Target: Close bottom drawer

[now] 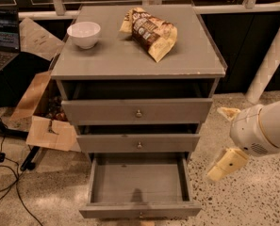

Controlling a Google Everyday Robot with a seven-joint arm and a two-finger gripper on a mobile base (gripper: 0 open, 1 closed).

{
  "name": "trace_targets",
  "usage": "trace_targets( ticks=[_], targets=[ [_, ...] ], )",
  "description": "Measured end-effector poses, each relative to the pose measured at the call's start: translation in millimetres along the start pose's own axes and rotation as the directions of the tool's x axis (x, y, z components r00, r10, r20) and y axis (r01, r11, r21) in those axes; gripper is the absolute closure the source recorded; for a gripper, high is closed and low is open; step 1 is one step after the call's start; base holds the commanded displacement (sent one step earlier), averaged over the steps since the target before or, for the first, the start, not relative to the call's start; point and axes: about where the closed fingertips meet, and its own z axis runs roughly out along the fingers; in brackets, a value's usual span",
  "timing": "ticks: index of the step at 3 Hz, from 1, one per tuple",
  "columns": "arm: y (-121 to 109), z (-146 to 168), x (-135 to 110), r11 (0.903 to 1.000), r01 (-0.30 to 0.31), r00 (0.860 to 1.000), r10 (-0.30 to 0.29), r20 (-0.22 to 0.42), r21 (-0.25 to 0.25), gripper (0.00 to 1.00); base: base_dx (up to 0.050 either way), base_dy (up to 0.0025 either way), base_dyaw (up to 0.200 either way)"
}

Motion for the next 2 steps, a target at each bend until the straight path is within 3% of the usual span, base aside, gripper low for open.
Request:
trace_targets(
  ticks=[1, 2],
  targets=[
    [4.8, 16.4, 3.4, 0.9997, 0.005, 0.998, -0.006, 0.061, 0.023, 0.0, 0.0, 0.0, 0.0],
    [-4.2, 15.4, -2.3, 0.9958, 0.04, 0.994, -0.048, 0.093, 0.082, 0.0, 0.0, 0.0, 0.0]
  ],
)
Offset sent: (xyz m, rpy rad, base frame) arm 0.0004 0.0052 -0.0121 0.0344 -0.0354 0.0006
